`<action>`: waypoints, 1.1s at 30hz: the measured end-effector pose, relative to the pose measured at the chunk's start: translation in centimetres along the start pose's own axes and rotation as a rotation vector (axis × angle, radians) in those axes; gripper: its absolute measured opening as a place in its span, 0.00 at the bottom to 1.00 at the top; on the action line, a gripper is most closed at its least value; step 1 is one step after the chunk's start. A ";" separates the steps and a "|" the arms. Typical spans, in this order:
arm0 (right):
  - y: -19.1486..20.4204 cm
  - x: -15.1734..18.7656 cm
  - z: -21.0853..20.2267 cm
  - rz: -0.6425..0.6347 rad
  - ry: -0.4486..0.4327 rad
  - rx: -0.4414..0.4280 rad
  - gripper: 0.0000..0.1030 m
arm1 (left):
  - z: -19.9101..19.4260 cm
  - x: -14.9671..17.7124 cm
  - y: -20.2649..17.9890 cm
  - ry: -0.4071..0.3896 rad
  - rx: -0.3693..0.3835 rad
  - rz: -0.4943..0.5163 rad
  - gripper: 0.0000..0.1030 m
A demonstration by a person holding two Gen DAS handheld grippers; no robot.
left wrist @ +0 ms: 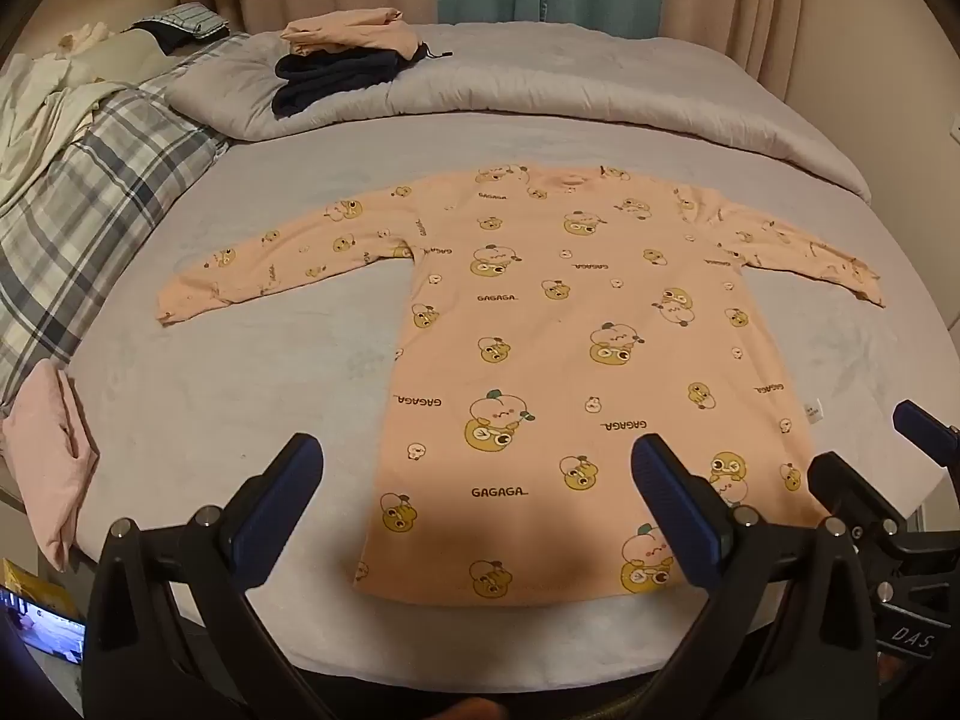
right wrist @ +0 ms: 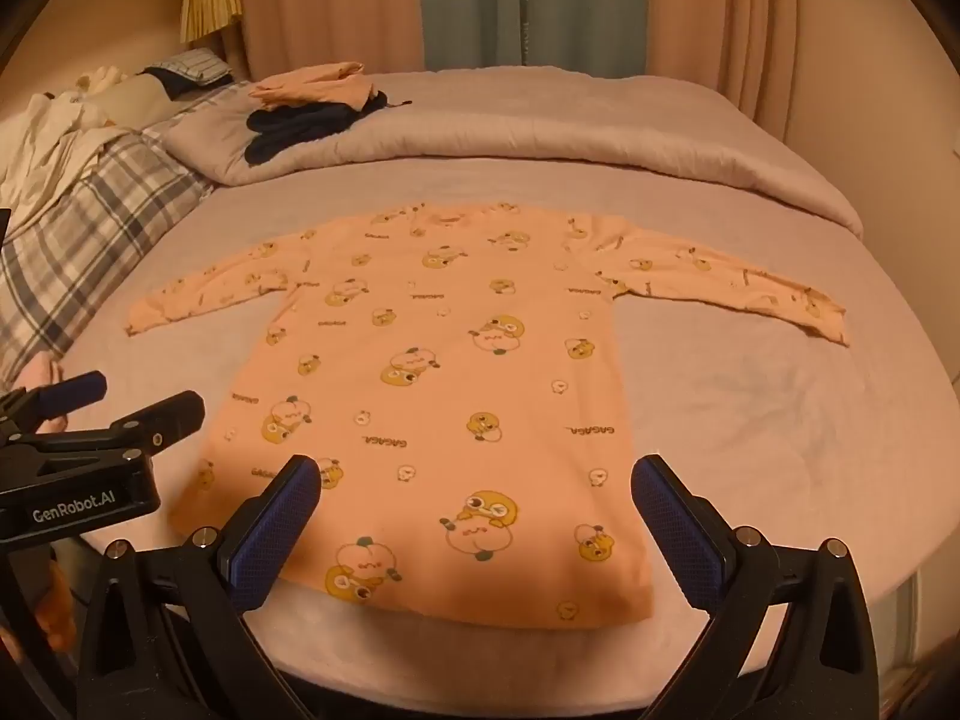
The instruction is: Fold small clothes
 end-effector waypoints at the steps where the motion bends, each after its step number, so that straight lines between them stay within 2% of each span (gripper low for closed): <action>1: 0.0 0.0 0.0 -0.002 -0.004 0.002 0.99 | 0.1 0.0 -0.1 0.002 0.015 -0.001 1.00; 4: 0.1 0.0 0.0 0.001 -0.004 -0.002 0.99 | -0.1 -0.2 0.0 -0.007 0.035 0.007 1.00; 8: 0.1 0.0 0.1 0.002 -0.008 -0.003 0.99 | -0.2 -0.2 -0.3 -0.009 0.009 0.021 1.00; 33: 0.0 0.4 0.2 0.016 0.002 -0.018 0.99 | 0.0 0.3 -1.6 -0.020 0.012 0.041 1.00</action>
Point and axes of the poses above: each gripper's, at about its wrist camera, not at the fingertips, and z roughly the way its jaws point, y to its left, x to its underside, the point moved 9 cm from there along z, roughly the way its jaws point, and after that the axes turned 7 degrees about z, right-handed, at the moved point
